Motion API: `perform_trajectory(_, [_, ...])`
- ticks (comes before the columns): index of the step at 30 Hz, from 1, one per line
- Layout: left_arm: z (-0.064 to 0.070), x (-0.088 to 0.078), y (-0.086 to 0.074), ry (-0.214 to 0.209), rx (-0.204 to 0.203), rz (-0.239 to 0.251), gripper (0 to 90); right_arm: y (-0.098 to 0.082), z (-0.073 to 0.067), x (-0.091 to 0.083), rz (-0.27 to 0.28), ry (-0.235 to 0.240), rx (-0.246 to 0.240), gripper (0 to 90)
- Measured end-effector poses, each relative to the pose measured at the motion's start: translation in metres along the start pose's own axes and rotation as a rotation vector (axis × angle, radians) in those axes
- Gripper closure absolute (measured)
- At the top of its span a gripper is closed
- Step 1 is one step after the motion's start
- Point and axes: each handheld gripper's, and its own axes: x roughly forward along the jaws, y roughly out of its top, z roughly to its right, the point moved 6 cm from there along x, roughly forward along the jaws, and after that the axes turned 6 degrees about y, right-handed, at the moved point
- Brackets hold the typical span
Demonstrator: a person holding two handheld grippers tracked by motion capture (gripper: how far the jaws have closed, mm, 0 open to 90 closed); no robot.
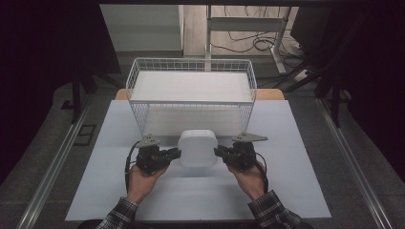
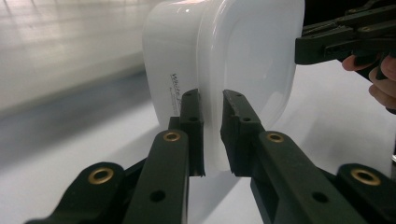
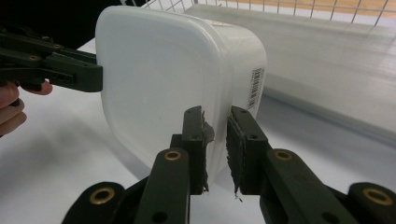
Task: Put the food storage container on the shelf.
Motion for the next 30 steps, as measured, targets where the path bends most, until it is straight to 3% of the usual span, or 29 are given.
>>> perform_trajectory(15, [-0.025,0.021,0.033,0.043,-0.008,0.014,79.2,0.032,0.029,0.025,0.017,-0.04,0.005,75.8])
perform_trajectory(20, [-0.032,0.027,0.036,0.051,-0.008,0.012,79.1,0.035,0.035,0.031,0.013,-0.046,0.01,75.6])
perform_trajectory(30, [-0.042,0.037,0.03,0.065,-0.047,0.003,78.9,0.035,0.043,0.046,-0.013,-0.057,0.011,75.2])
